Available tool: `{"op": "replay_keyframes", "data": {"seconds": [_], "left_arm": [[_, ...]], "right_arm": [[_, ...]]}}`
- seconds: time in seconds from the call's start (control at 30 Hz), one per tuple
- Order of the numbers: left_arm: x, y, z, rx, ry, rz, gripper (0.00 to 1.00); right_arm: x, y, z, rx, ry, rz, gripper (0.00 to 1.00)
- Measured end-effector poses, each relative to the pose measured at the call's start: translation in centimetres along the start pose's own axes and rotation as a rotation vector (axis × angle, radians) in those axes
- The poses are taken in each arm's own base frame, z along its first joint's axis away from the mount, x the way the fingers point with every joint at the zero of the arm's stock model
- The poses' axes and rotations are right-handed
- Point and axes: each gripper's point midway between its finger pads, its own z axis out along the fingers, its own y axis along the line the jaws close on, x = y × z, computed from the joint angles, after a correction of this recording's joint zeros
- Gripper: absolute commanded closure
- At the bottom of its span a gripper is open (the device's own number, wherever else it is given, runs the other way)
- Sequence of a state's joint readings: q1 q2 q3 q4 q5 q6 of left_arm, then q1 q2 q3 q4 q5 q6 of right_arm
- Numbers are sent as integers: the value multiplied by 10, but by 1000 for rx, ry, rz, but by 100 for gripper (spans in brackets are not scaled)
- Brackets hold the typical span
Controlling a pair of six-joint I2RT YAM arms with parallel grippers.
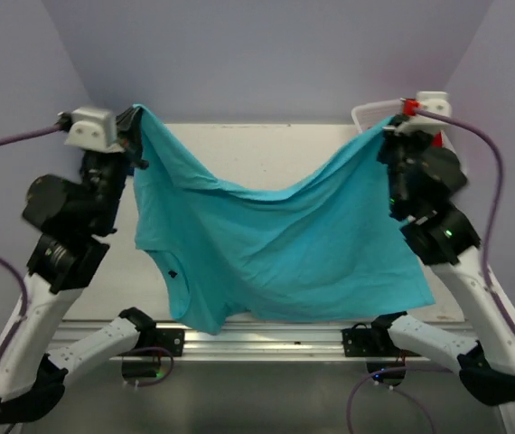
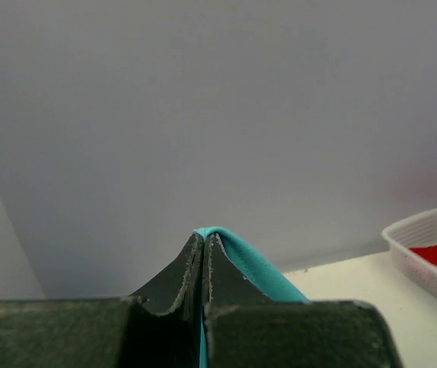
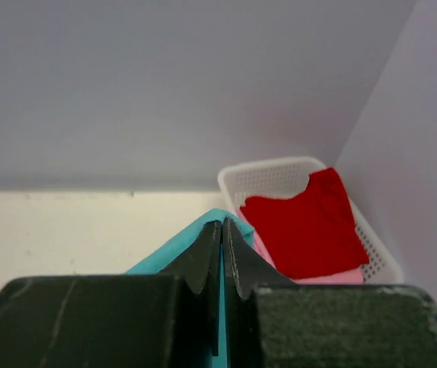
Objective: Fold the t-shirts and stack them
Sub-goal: Flatten the tshirt out
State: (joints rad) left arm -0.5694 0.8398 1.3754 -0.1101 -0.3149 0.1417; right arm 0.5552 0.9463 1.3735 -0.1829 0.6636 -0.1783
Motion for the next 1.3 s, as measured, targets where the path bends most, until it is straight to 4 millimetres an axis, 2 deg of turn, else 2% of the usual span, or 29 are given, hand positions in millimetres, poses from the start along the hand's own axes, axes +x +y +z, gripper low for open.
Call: {"op": "replay_keyframes", "data": {"seconds": [0.1, 0.17, 0.2, 0.27, 0.3, 0.33, 0.37, 0.43, 0.47, 0.53, 0.6, 0.63, 0.73, 0.77, 0.83, 0.9, 0.93, 1.0, 1.07, 1.1, 1.13, 1.17, 1.23, 1.27, 1.3], "left_arm": [[62, -12, 41, -41, 137, 73, 100], [108, -23, 65, -41, 234, 120, 100], [126, -27, 71, -37, 272, 136, 100], [160, -32, 80, -28, 349, 167, 100], [167, -33, 79, -19, 370, 175, 100], [169, -34, 78, -5, 375, 174, 100], [163, -34, 74, 8, 360, 167, 100], [138, -32, 59, 37, 303, 143, 100], [116, -30, 46, 55, 251, 123, 100], [61, -21, 12, 89, 114, 81, 100], [-3, -8, -31, 117, -49, 31, 100], [-39, 1, -61, 132, -144, 2, 100], [-119, 22, -136, 166, -378, -61, 100], [-141, 28, -159, 175, -442, -74, 100], [-168, 30, -190, 204, -525, -83, 100], [-181, 25, -202, 228, -563, -75, 100], [-180, 22, -201, 233, -555, -79, 100], [-164, 17, -184, 231, -497, -90, 100], [-144, 15, -157, 208, -425, -106, 100], [-126, 12, -136, 190, -366, -115, 100], [-105, 11, -115, 167, -306, -121, 100], [-80, 8, -94, 146, -233, -119, 100], [-17, 5, -51, 85, -75, -105, 100], [16, 3, -33, 57, 3, -93, 100], [51, 2, -16, 25, 86, -77, 100]], "right_arm": [[76, 51, 47, -19, 184, -110, 100], [131, 79, 66, -49, 307, -185, 100], [152, 88, 71, -59, 356, -213, 100], [174, 100, 75, -89, 410, -233, 100], [178, 104, 74, -109, 422, -230, 100], [174, 105, 73, -119, 415, -216, 100], [162, 107, 70, -144, 381, -186, 100], [130, 103, 56, -189, 295, -124, 100], [109, 97, 41, -220, 236, -84, 100], [58, 77, 1, -297, 85, 12, 100], [10, 49, -42, -352, -78, 103, 100], [-24, 23, -75, -375, -199, 164, 100], [-88, -42, -154, -400, -478, 289, 100], [-99, -57, -173, -407, -535, 311, 100], [-118, -83, -204, -406, -631, 348, 100], [-129, -93, -214, -396, -667, 366, 100], [-128, -93, -210, -384, -655, 366, 100], [-117, -85, -189, -343, -580, 359, 100], [-98, -63, -149, -299, -454, 329, 100], [-85, -49, -127, -278, -383, 308, 100], [-59, -24, -93, -247, -271, 266, 100], [-46, -13, -78, -236, -220, 242, 100], [8, 23, -32, -186, -46, 158, 100], [29, 34, -18, -170, 13, 125, 100], [61, 51, 1, -150, 100, 76, 100]]}}
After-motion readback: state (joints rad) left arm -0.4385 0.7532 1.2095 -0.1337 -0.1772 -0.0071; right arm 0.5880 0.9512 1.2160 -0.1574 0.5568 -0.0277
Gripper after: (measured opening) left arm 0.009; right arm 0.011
